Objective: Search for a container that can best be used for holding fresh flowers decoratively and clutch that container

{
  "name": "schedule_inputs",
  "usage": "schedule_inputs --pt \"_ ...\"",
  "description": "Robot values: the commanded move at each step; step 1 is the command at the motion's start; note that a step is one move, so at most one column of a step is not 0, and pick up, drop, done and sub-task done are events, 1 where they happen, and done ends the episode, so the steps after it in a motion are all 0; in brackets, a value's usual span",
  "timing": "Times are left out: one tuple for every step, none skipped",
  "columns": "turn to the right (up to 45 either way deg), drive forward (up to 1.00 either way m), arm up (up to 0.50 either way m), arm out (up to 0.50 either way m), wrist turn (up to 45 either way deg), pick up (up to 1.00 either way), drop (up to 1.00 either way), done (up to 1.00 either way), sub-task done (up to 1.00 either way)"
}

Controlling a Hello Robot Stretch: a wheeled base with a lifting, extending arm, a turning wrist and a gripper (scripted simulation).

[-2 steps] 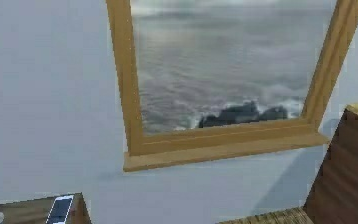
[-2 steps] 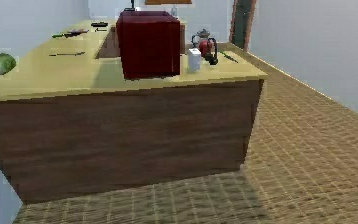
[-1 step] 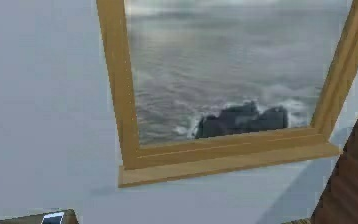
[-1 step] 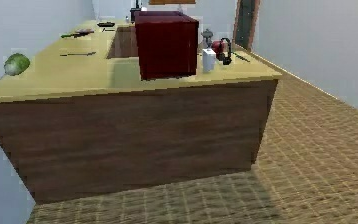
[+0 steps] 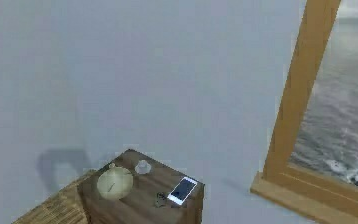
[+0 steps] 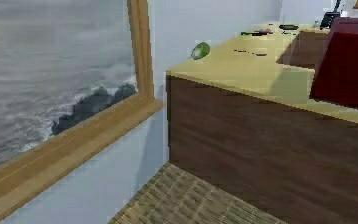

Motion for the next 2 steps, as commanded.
schedule_inputs --pt "-45.0 0.00 0.00 0.00 0.0 0.00 0.00 0.00 0.00" --pt "-45.0 0.00 0.00 0.00 0.0 0.00 0.00 0.00 0.00"
